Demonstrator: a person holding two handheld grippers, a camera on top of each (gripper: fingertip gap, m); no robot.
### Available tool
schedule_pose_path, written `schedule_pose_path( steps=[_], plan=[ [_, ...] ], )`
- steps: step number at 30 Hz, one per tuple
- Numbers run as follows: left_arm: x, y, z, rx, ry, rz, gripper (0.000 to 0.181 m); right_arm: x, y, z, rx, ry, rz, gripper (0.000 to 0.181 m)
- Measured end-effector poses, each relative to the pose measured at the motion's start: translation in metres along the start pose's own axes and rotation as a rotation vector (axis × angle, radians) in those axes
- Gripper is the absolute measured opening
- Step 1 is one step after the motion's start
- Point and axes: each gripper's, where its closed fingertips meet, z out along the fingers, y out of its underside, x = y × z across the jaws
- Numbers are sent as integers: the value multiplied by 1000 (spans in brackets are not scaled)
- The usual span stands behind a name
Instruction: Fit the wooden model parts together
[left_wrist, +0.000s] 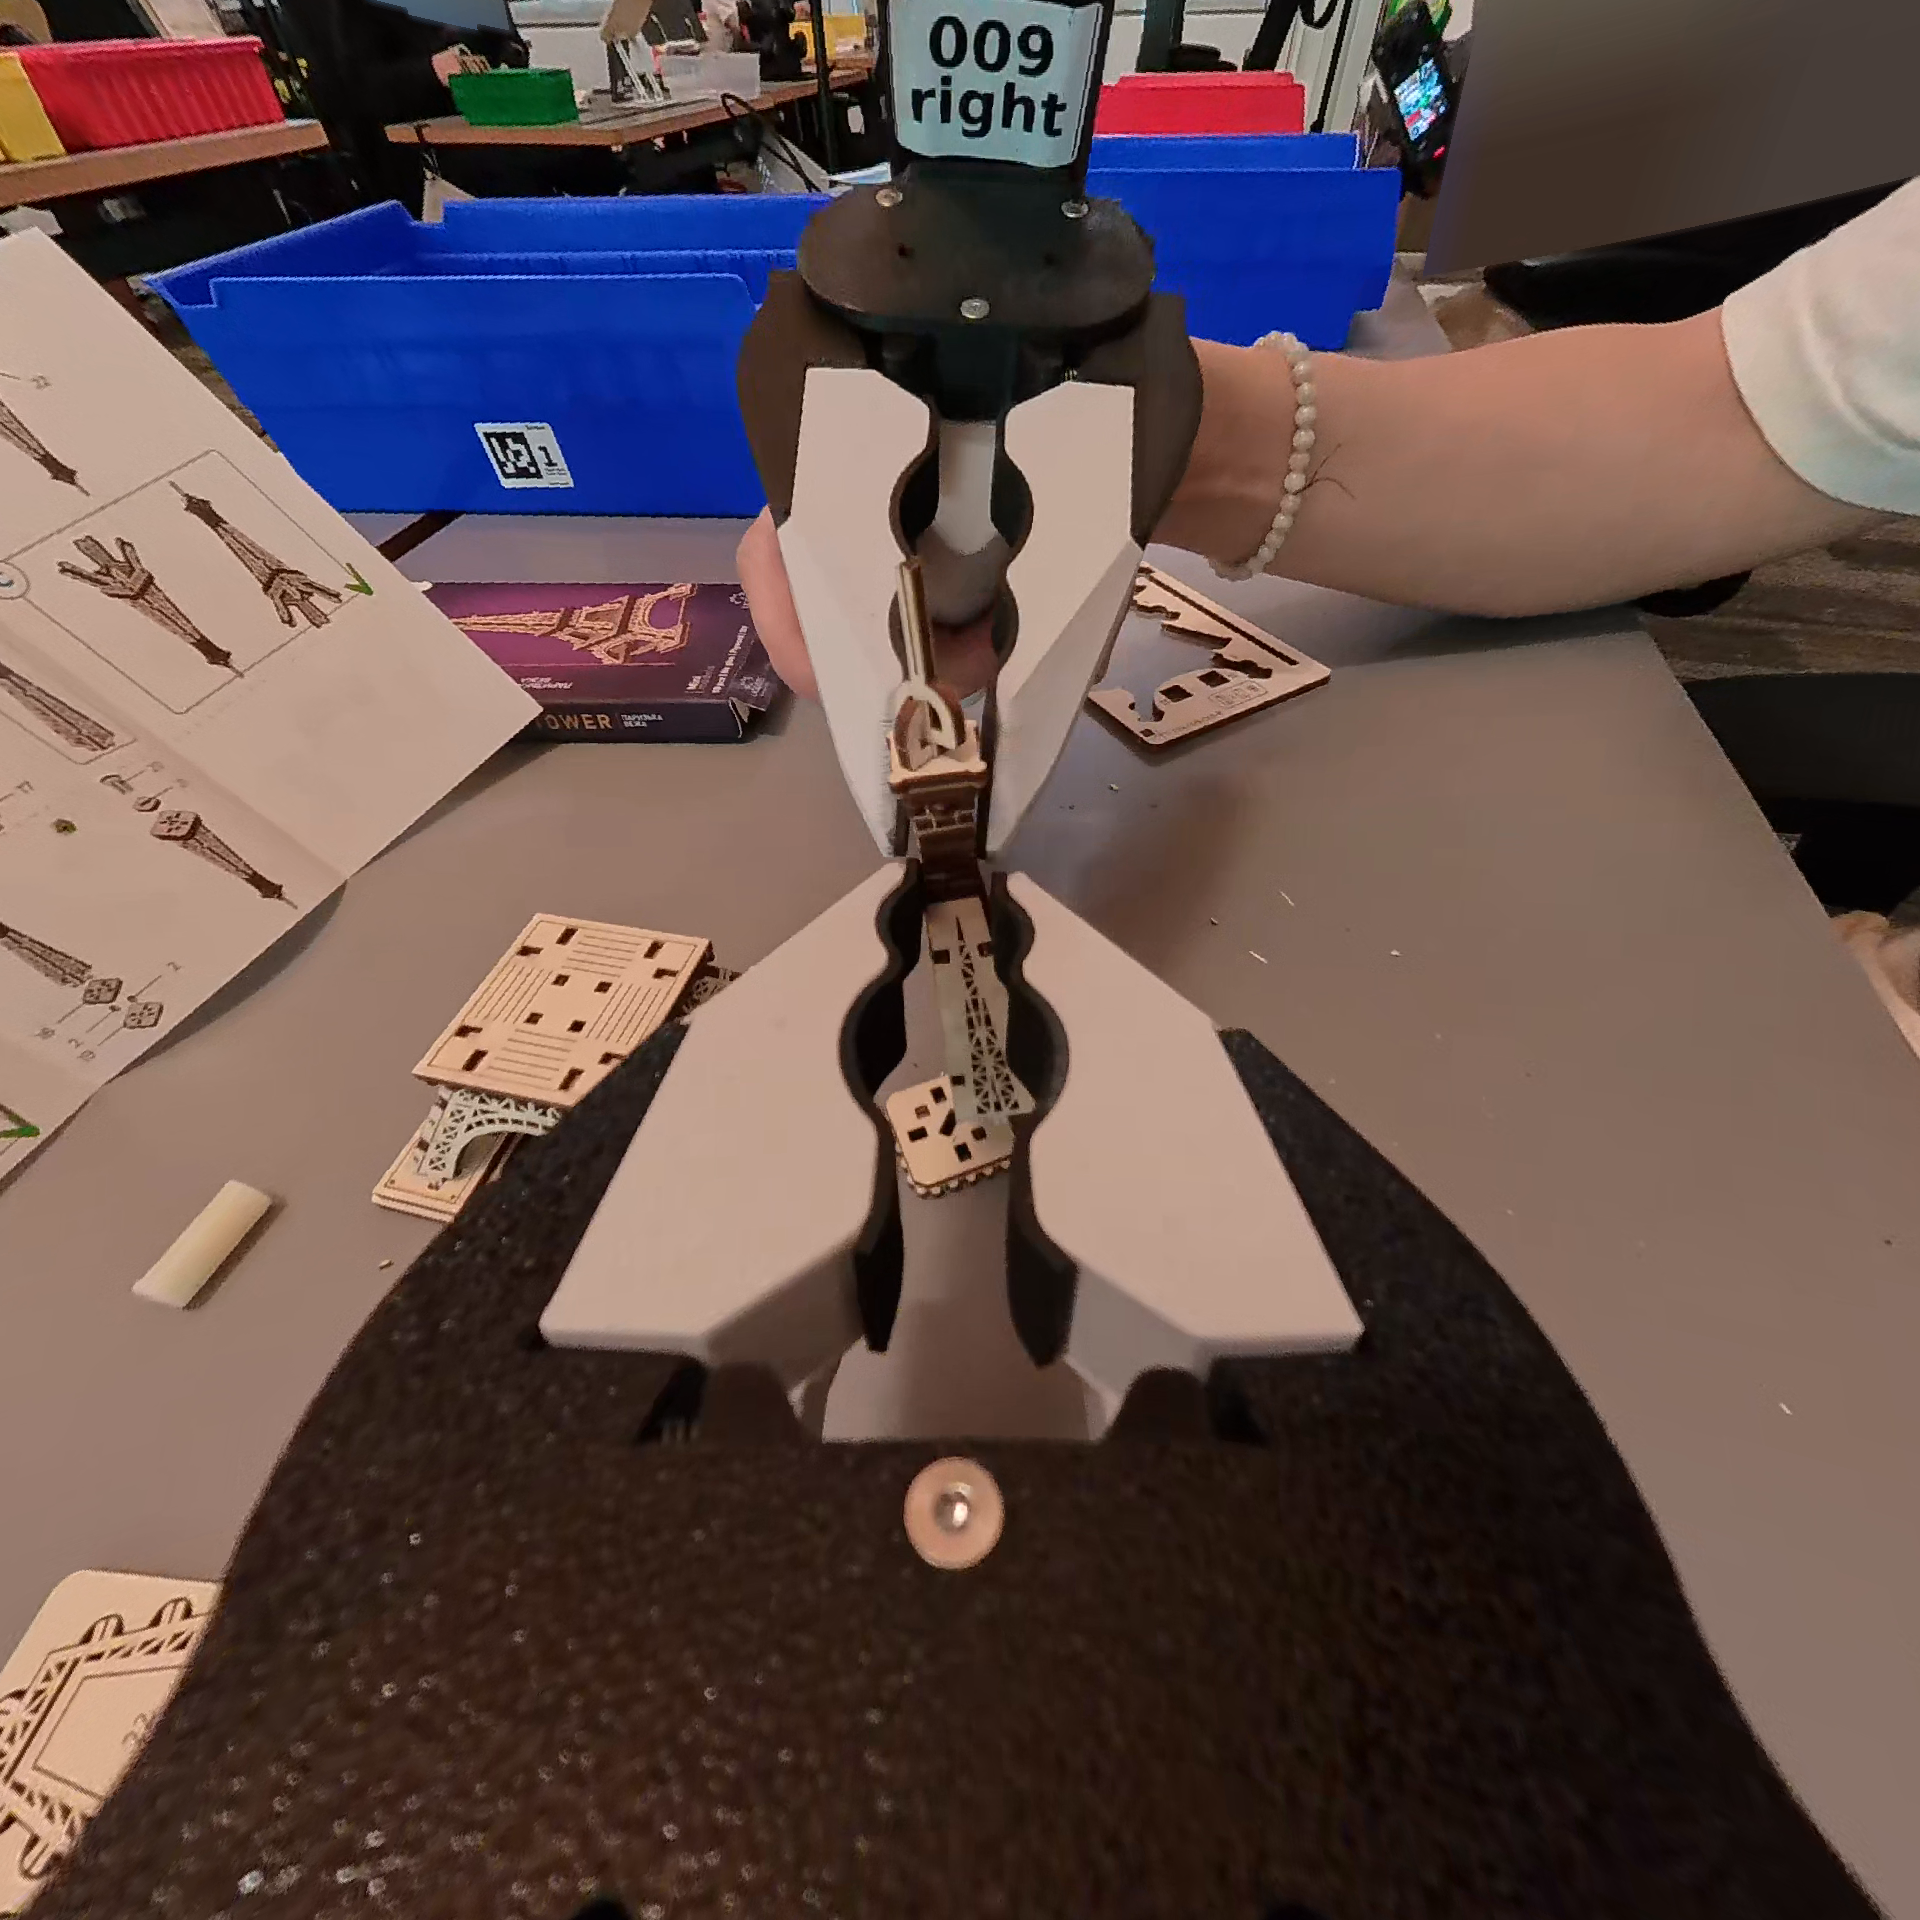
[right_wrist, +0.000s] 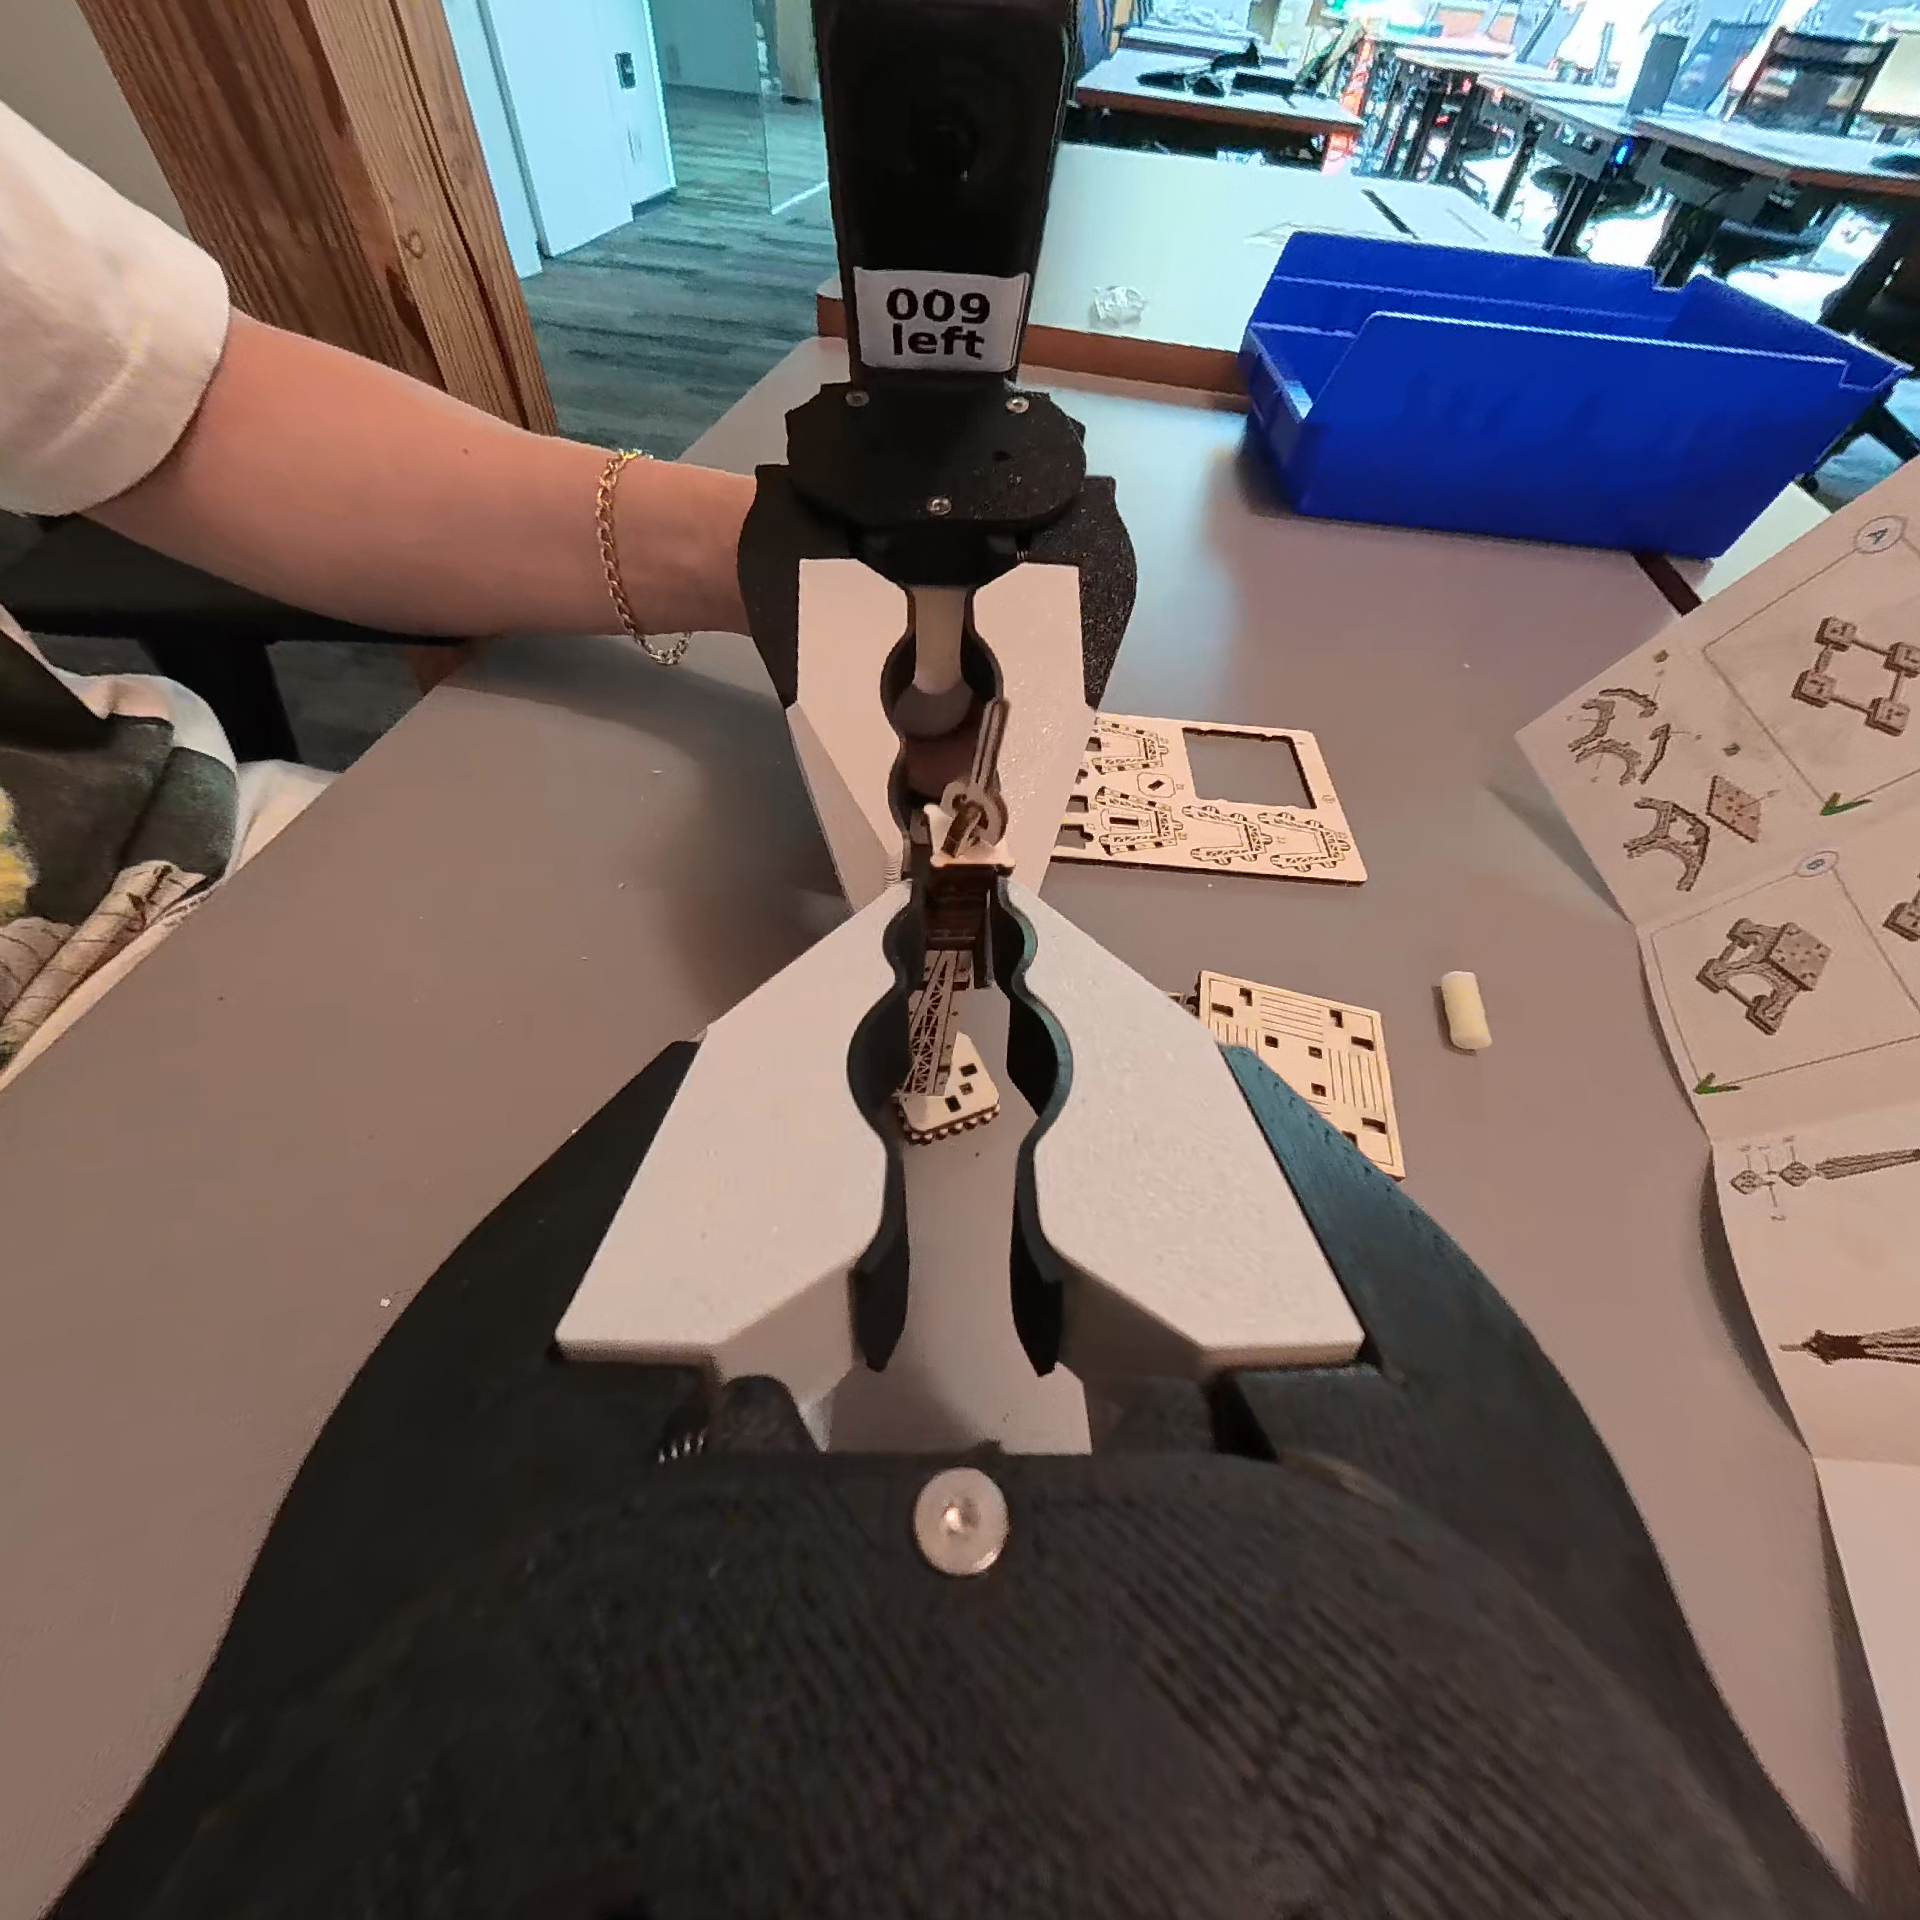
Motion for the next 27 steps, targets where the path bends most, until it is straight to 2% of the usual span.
schedule_pose_path(
  steps=[3,7,15,19,23,27],
  plan=[
    [-3,0,-1,-4,-12,-7,11,1,1,1,4,-3,34,8],
    [-4,5,-6,-65,-33,8,28,5,2,-1,7,2,74,8],
    [-6,9,-7,-224,-88,5,27,-1,6,3,-48,-54,81,8],
    [-3,15,-4,-305,-99,44,13,0,3,4,-57,-64,67,8],
    [-5,18,-4,-348,-135,39,12,0,4,8,-102,-72,23,8],
    [-12,17,-7,-330,-215,-6,11,5,1,9,-89,-49,10,8]
  ],
)
